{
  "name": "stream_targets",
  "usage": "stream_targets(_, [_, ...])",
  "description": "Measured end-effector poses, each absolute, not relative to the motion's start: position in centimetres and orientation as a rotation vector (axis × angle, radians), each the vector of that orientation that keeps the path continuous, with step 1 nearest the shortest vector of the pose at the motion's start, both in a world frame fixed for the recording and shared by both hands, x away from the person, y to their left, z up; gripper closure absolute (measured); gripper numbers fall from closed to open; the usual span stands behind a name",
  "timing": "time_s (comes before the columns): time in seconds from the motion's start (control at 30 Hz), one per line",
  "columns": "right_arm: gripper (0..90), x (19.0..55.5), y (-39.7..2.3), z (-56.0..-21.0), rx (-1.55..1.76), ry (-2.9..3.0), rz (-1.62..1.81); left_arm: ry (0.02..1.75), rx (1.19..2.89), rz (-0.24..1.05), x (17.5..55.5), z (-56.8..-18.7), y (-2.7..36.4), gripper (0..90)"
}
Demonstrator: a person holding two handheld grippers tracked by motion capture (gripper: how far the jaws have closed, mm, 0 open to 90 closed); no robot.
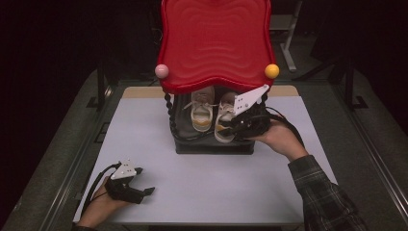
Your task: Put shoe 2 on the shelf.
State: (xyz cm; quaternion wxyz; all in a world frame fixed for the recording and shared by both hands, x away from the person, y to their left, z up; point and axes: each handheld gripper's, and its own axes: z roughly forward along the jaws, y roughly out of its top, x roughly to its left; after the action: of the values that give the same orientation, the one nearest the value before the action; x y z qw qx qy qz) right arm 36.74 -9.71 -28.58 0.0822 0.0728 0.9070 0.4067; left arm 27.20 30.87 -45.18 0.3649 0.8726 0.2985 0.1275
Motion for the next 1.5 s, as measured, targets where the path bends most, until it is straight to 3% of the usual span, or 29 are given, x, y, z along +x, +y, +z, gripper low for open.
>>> stream_targets(0.57, [74.8, 37.8, -9.2, -30.1, 0.244, 2.693, 1.113, 0.767, 2.245, 0.330, 27.2, -45.2, 30.9, 13.0])
stream_targets(0.73, [63.5, 37.5, -9.2, -30.4, 0.277, 2.660, 1.126, 0.767, 2.246, 0.329, 27.2, -45.2, 30.9, 13.0])
stream_targets(0.97, [58.4, 36.8, -10.4, -29.0, 0.341, 2.603, 1.219, 0.766, 2.249, 0.330, 27.2, -45.1, 30.8, 12.9])
stream_targets(1.17, [59.2, 35.8, -12.1, -28.1, 0.389, 2.554, 1.294, 0.794, 2.278, 0.311, 27.5, -44.4, 29.9, 17.1])
stream_targets(1.3, [66.5, 34.9, -13.3, -28.2, 0.436, 2.542, 1.349, 0.771, 2.253, 0.322, 27.8, -43.1, 28.7, 25.7])
stream_targets(1.33, [70.1, 34.7, -13.8, -28.4, 0.447, 2.539, 1.379, 0.757, 2.240, 0.317, 28.0, -42.7, 28.5, 37.4])
stream_targets(1.4, [72.7, 34.6, -14.0, -28.6, 0.467, 2.547, 1.384, 0.731, 2.208, 0.310, 28.3, -41.7, 27.8, 41.4])
stream_targets(1.47, [84.0, 34.3, -14.7, -29.1, 0.481, 2.529, 1.397, 0.694, 2.197, 0.302, 28.7, -40.5, 26.7, 56.3])
stream_targets(1.5, [84.0, 34.3, -14.7, -29.1, 0.481, 2.529, 1.397, 0.694, 2.197, 0.302, 28.7, -40.5, 26.7, 62.5])
